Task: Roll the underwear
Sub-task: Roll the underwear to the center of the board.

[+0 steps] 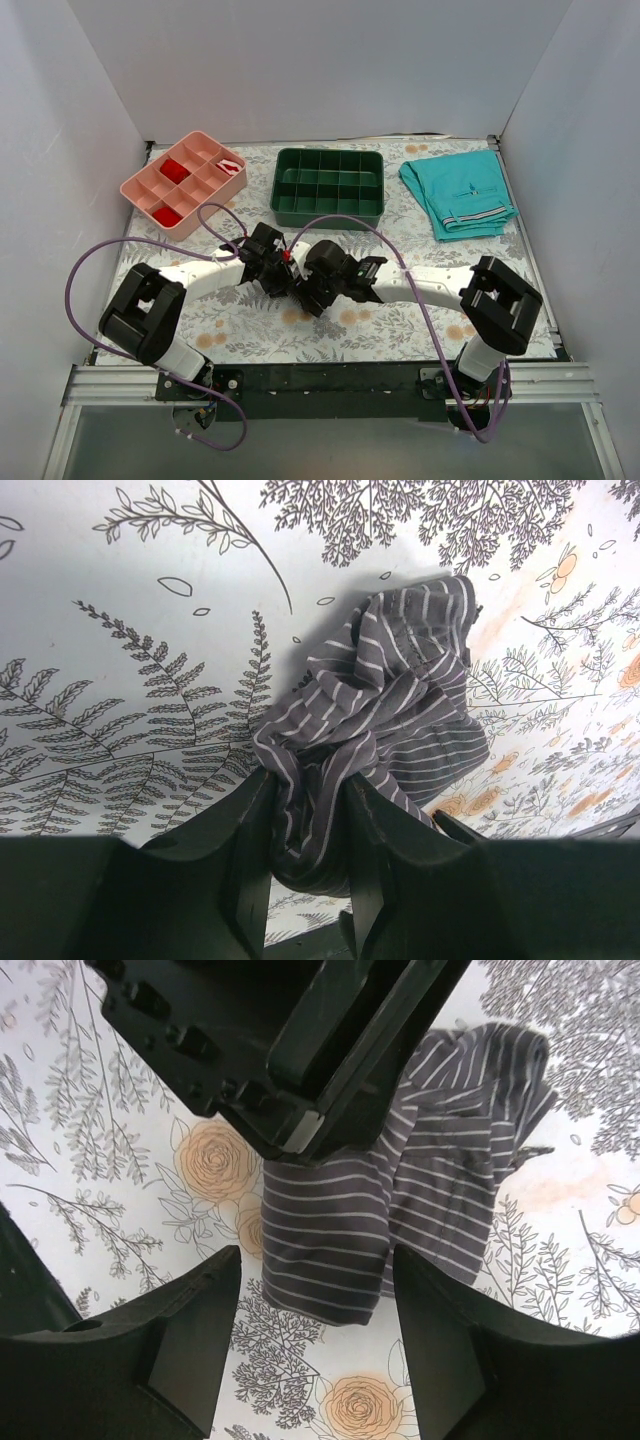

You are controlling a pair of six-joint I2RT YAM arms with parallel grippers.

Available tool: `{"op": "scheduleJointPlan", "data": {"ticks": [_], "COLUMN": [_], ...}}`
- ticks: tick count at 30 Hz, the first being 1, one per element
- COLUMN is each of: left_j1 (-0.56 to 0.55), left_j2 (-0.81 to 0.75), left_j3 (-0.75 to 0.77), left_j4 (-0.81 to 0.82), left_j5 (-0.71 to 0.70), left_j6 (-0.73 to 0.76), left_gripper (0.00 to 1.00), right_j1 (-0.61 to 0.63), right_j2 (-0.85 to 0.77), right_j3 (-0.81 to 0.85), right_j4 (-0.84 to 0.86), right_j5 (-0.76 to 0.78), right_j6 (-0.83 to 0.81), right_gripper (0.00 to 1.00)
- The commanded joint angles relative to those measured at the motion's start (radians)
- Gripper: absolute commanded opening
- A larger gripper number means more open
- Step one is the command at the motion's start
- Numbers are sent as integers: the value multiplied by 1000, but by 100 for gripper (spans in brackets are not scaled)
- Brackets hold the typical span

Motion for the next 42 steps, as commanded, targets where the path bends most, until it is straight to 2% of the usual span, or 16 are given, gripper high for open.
{"op": "scheduleJointPlan", "data": {"ticks": [1, 5, 11, 14, 15, 17, 21, 26, 29, 34, 42], "left_j1": [4, 2, 4, 4, 4, 4, 4, 16, 28, 34, 34], "left_j2": [33, 31, 30, 31, 30, 28, 13, -32, -73, -157, -314], "left_j3": [-2, -5, -6, -5, -5, -8, -14, 1, 11, 12, -89], "left_j4": [-61, -58, -57, -58, -57, -58, -62, -77, -84, -77, 19], "left_j5": [-54, -54, -54, -54, -56, -56, -65, -105, -129, -191, -165], "left_j6": [31, 30, 31, 34, 36, 36, 34, 34, 31, 16, 23], "left_gripper": [28, 28, 28, 28, 28, 28, 30, 44, 55, 65, 66], "right_j1": [18, 27, 27, 27, 26, 23, -9, -92, -126, -167, -258], "right_j2": [38, 48, 64, 69, 66, 64, 63, 61, 75, 109, 164], "right_j3": [46, 38, 32, 25, 11, 2, -21, -103, -135, -179, -239], "right_j4": [-18, -3, 9, 20, 24, 43, 80, 205, 250, 350, 471], "right_j5": [20, 20, 19, 11, 10, -13, -117, -318, -392, -473, -602], "right_j6": [-36, -33, -13, 4, 18, 32, 85, 202, 255, 331, 492], "right_gripper": [67, 63, 48, 35, 25, 15, 6, 4, 4, 4, 4]}}
